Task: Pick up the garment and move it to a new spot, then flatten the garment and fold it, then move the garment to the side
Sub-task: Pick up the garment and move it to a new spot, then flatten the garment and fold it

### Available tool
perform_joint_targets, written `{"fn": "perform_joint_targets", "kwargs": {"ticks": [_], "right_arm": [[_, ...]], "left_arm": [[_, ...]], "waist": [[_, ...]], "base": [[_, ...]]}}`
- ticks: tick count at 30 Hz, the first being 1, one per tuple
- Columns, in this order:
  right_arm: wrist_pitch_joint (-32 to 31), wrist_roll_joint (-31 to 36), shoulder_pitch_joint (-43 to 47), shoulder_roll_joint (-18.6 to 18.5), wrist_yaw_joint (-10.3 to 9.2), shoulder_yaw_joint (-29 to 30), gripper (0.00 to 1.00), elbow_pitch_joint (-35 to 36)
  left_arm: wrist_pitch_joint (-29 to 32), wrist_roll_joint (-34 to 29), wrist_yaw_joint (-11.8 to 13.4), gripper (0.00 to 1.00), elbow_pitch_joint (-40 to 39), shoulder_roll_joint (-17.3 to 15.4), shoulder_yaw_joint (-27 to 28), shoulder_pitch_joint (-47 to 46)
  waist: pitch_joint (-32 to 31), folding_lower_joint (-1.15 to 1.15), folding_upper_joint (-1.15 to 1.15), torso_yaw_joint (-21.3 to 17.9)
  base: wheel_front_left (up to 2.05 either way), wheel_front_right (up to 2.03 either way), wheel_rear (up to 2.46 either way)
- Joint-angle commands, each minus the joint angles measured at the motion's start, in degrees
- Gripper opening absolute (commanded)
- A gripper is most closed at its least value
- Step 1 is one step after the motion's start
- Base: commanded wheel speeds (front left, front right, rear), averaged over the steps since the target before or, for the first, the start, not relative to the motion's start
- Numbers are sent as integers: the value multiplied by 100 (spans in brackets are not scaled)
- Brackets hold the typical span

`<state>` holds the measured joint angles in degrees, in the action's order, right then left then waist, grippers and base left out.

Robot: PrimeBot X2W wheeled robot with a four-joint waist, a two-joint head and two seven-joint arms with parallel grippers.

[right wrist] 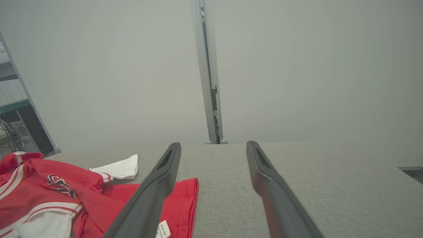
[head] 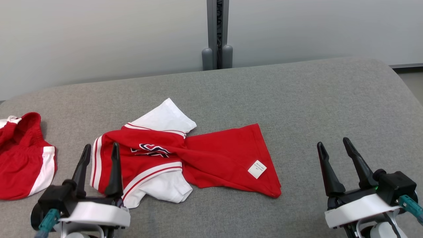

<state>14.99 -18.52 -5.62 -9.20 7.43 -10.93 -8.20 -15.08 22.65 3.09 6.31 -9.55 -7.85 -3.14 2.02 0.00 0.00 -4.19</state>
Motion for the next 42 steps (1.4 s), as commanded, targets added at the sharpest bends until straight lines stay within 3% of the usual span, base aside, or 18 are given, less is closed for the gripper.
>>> {"fn": "perform_joint_targets", "kwargs": {"ticks": [1,9,25,42], "right_arm": [[30,18,53,-11,11,17,100,17],[30,-68,261,-30,11,-33,100,-51],[29,-336,231,-55,11,-211,100,-229],[-336,-942,-371,-456,11,-1666,100,-1628]], "left_arm": [[-9,-67,14,100,-46,14,56,69],[-9,-432,-214,100,-146,408,237,552],[-10,-681,-551,100,59,627,441,358],[-10,-565,-620,100,197,656,310,58]], "waist": [[-13,0,0,6],[-70,0,0,87],[-69,0,0,225],[300,0,0,537]], "base": [[0,0,0],[0,0,0],[0,0,0],[0,0,0]]}}
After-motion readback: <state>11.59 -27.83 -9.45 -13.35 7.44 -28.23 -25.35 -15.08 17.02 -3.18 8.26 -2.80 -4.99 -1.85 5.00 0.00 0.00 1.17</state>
